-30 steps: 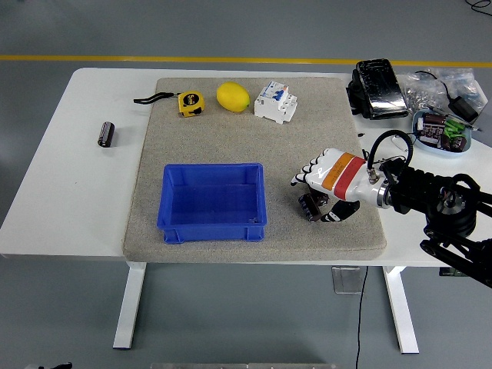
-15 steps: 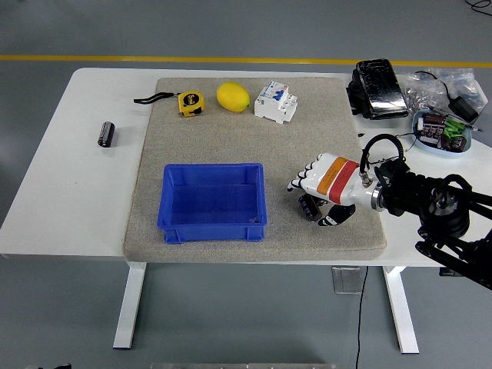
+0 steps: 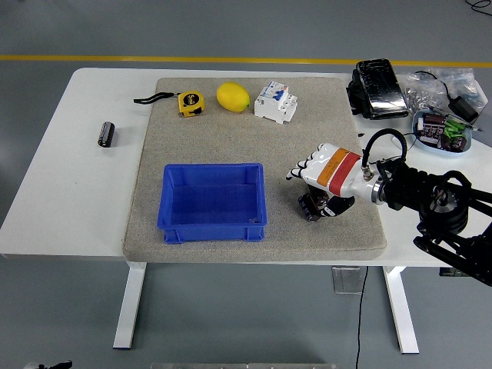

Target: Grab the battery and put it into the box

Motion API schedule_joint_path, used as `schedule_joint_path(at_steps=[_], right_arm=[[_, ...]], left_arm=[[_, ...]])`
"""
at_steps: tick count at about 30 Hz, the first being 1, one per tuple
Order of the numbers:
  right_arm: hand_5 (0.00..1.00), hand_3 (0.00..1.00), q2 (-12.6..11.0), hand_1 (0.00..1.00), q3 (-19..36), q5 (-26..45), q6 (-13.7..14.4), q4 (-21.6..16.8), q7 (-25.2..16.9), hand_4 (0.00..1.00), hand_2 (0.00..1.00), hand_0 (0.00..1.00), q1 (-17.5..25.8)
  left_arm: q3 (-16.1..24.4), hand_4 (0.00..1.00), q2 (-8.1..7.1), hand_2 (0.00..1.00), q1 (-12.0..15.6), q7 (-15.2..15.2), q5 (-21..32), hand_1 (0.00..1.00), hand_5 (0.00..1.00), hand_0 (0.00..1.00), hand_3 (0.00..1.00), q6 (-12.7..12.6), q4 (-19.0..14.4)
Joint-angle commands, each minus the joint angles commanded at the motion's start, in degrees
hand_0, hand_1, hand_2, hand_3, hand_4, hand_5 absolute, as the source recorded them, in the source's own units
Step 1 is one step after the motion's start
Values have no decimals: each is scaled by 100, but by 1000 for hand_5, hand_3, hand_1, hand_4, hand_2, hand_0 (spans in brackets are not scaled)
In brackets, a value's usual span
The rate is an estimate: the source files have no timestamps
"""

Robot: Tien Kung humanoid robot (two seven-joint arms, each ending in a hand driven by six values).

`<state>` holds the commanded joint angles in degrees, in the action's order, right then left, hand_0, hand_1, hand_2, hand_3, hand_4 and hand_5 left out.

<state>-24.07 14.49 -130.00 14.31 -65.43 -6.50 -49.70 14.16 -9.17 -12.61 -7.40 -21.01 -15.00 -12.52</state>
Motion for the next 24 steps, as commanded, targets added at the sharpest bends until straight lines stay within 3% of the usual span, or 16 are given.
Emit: schedule_joint_path(at_steps=[4, 5, 24], right_arm=[[254, 680, -12, 395, 11, 0, 48, -6, -29, 998, 720, 254, -3], [260, 664, -19, 273, 16, 0, 45, -8, -34, 960, 722, 146, -6], [270, 693, -20, 250, -43, 0, 15, 20, 1, 934, 727, 117, 15]], left_arm=[[0, 615, -2, 737, -9, -4, -11, 681, 483, 716, 600, 2, -3], [0, 615, -3, 737, -9, -2, -7, 681, 483, 716, 600, 2, -2], [15, 615, -8, 736, -27, -9, -33, 682, 483, 716, 600, 4, -1]])
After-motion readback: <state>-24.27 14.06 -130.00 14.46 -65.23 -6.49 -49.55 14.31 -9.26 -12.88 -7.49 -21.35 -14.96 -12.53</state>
